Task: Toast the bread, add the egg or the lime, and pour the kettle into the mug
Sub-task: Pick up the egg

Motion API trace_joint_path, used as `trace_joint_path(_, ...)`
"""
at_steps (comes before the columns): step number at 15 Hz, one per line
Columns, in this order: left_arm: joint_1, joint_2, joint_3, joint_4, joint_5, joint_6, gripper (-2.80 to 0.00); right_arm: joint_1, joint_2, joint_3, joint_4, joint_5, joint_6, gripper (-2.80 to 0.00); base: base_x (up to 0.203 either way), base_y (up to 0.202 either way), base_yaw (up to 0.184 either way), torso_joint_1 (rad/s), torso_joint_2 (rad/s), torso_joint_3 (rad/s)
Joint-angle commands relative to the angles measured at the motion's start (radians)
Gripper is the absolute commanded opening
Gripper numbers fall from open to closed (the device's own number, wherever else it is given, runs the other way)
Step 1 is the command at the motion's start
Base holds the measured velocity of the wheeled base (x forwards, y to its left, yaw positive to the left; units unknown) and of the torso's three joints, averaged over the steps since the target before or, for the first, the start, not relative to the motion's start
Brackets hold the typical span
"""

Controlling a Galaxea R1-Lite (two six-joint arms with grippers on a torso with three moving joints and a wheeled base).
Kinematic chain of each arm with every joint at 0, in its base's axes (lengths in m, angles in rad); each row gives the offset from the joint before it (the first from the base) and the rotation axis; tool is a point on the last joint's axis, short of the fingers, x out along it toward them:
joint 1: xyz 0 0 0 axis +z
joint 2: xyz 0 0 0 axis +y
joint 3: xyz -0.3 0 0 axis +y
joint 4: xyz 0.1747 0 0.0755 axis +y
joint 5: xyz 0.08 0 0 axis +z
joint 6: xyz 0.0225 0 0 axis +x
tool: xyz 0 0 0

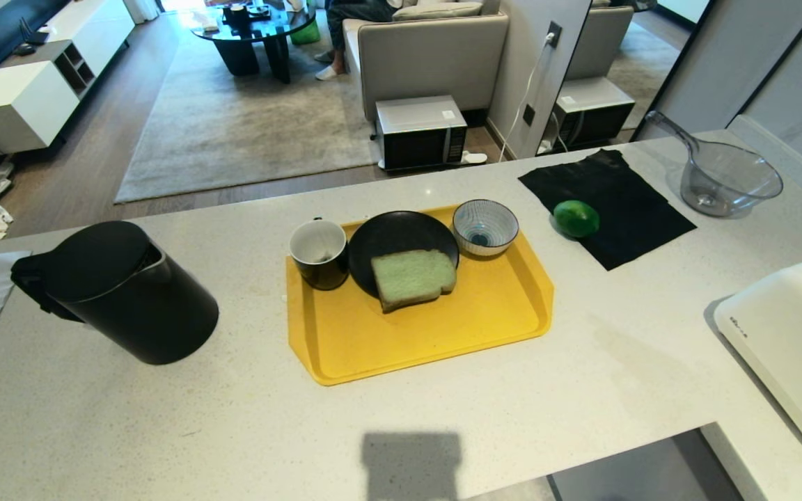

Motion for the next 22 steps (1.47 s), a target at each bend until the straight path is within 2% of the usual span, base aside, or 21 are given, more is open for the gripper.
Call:
trace_joint_path(1, 0.000, -0.002, 0.017, -0.001, 0.000, 0.000, -2.80, 0.000, 0.002, 0.002, 0.000, 0.000, -0.001, -2.80, 0.000, 0.000, 0.000, 0.000, 0.00, 0.000)
trace_joint_path(7, 0.000, -0.002, 0.017, -0.001, 0.000, -0.001, -2.80, 0.000, 0.002, 0.002, 0.000, 0.000, -0.002, -2.80, 0.002, 0.001, -0.018, 0.001, 0.00, 0.000)
trace_joint_path(17, 0.000, -0.002, 0.017, -0.001, 0.000, -0.001, -2.80, 0.000, 0.002, 0.002, 0.000, 0.000, -0.002, -2.80, 0.001, 0.008, -0.159, 0.002, 0.00, 0.002)
trace_joint_path(22, 0.000, -0.002, 0.017, -0.001, 0.000, 0.000, -2.80, 0.000, 0.002, 0.002, 0.000, 0.001, -0.001, -2.80, 0.000, 0.000, 0.000, 0.000, 0.00, 0.000)
